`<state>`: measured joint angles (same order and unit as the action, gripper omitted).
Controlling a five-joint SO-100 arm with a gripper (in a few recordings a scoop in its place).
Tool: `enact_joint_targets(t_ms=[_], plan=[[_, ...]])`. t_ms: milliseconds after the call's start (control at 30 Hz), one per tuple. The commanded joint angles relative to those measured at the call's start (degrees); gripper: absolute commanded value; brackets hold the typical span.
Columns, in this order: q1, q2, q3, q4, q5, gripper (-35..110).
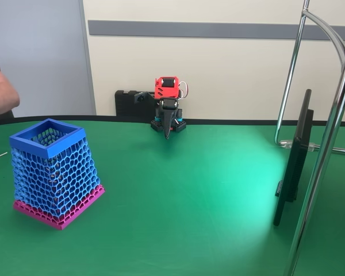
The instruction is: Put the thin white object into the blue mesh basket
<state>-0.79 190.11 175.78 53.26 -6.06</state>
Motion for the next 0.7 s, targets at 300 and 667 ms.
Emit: enact_joint_targets(t_ms=[300,667], plan=[[0.18,0.35,0.88,-3.52,0.44,1],[0.18,0.35,0.88,-3.78,1.32,1]])
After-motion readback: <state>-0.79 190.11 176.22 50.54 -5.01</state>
